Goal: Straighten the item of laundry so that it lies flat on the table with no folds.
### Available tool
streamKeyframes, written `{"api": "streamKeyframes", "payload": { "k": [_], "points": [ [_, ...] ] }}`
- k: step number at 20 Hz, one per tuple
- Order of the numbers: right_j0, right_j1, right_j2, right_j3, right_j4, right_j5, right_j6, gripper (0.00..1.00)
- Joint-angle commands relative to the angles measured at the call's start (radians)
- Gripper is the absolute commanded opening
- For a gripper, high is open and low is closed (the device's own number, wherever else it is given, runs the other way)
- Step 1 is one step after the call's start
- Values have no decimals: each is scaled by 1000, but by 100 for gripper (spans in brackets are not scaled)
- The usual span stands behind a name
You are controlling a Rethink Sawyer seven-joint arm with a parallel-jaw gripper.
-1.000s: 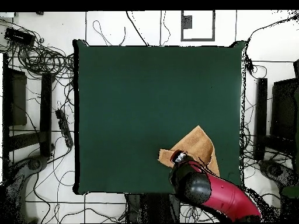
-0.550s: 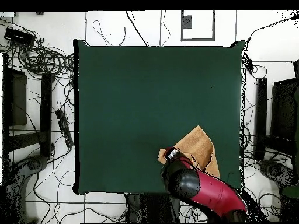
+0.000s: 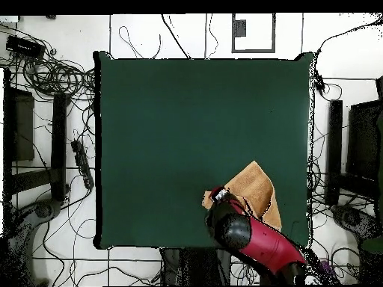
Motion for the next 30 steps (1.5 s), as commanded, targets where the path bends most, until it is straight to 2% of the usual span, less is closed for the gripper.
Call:
{"api": "streamKeyframes", "payload": {
  "k": [1,4,7,18,27,30],
  "points": [
    [-69,6,62,27,43,-8,199,100],
    [-83,-18,69,27,42,25,185,100],
    [-74,-2,72,15,52,16,193,100],
    [46,77,39,-24,157,-68,273,100],
    [95,189,50,-48,234,-182,307,100],
    [81,233,83,-53,246,-215,314,100]
  ]
}}
